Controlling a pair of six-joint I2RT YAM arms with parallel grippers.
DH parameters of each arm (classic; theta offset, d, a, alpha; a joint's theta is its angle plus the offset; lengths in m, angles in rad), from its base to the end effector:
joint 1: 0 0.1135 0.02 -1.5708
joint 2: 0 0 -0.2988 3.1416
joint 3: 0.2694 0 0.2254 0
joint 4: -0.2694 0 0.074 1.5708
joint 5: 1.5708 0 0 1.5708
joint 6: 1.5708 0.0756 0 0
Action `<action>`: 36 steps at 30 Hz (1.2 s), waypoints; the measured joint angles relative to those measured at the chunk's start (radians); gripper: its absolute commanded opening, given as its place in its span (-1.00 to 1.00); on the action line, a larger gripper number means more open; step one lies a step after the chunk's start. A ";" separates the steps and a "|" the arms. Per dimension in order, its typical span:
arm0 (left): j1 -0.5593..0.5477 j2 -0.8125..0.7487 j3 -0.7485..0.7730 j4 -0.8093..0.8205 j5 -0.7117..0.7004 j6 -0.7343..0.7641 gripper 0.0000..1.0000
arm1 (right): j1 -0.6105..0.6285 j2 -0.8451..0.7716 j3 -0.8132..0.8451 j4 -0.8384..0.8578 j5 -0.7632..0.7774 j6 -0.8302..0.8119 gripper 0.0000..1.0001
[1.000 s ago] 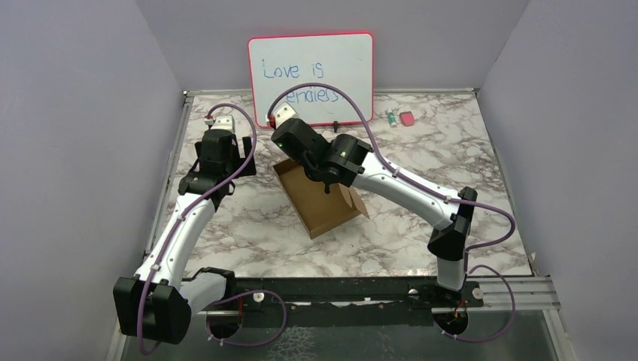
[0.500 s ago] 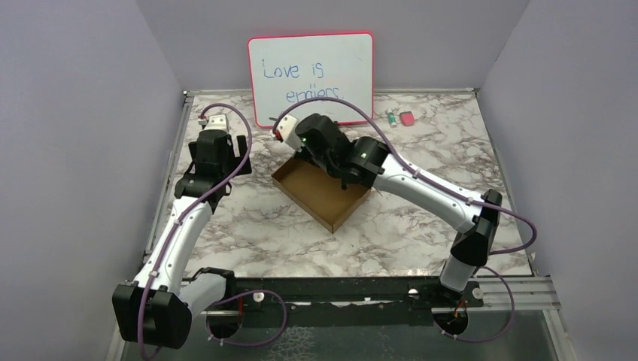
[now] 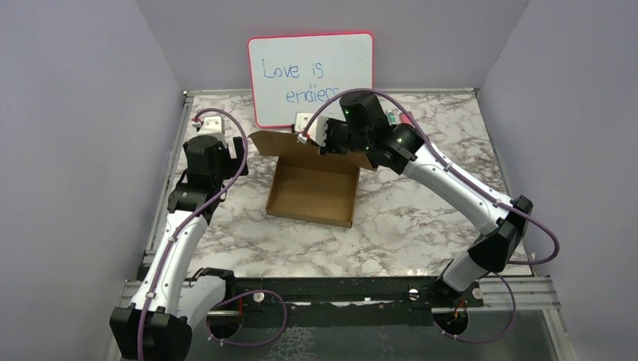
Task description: Fold the paper box
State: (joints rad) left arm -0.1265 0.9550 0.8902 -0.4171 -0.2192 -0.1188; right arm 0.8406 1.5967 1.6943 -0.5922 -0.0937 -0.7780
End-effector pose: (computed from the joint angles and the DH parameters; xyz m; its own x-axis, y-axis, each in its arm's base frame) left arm 0.1996 -0.0088 0.3347 -0.4485 -0.0596 -0.8918 -0.1220 0.9925 -0.0049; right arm 0.2412 0.2800 0.4222 0.3336 -0.6750 -0.6581 -0.7897 0.1811 -0.5861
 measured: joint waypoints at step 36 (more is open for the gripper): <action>0.000 0.116 0.113 0.037 0.512 0.544 0.53 | -0.321 -0.298 -0.359 0.107 -0.090 0.042 0.13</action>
State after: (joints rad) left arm -0.1261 1.0706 1.0031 -0.3805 0.2924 0.4252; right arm 0.5194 1.2987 1.3357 -0.4850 -0.1841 -0.7361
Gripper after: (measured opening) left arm 0.807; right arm 0.578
